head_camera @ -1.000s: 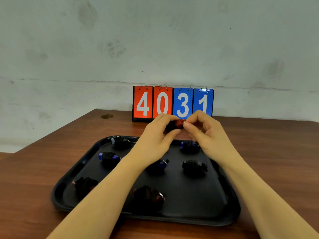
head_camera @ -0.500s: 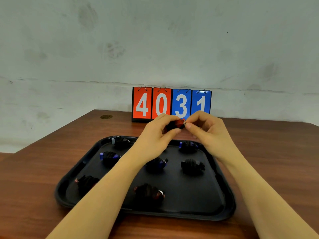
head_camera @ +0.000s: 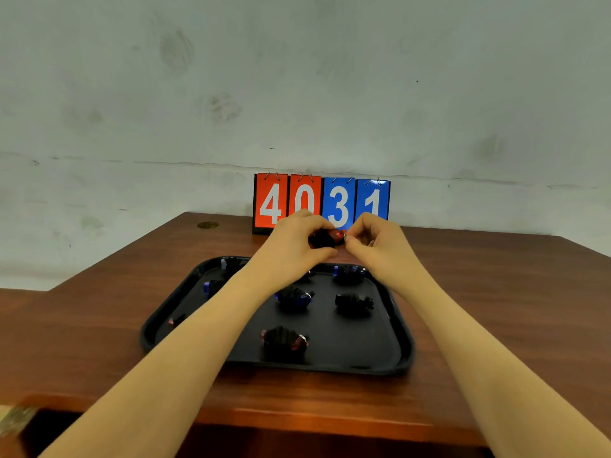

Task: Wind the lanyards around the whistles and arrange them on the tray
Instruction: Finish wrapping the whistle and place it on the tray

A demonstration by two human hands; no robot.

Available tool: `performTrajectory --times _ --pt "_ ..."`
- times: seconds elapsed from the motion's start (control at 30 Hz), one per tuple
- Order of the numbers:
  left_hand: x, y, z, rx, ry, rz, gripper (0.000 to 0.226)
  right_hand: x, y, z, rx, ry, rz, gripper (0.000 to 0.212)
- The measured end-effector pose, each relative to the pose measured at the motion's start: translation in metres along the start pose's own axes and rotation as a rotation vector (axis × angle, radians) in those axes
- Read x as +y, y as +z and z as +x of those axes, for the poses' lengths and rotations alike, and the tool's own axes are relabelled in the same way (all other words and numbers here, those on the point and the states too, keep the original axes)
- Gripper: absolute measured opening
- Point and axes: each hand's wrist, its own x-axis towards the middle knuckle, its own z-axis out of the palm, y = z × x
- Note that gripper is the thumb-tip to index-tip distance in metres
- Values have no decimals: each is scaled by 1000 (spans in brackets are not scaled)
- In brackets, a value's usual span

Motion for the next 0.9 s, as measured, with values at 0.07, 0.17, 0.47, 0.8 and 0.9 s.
performTrajectory --times 0.07,0.17,0.47,0.8,0.9 --pt "8 -1 -12 -22 -33 -19 31 -2 -2 -13 -27 12 0 12" --pt "19 -2 -32 -95 -92 -118 31 0 -8 -36 -47 12 12 7" --pt "40 27 -67 -257 -134 -101 43 22 -19 -91 -117 120 -58 15" --pt "44 49 -77 -338 -162 -52 43 26 -20 -111 -189 130 -205 11" --pt "42 49 -76 -365 -188 -86 41 29 -19 -113 -175 138 -259 12"
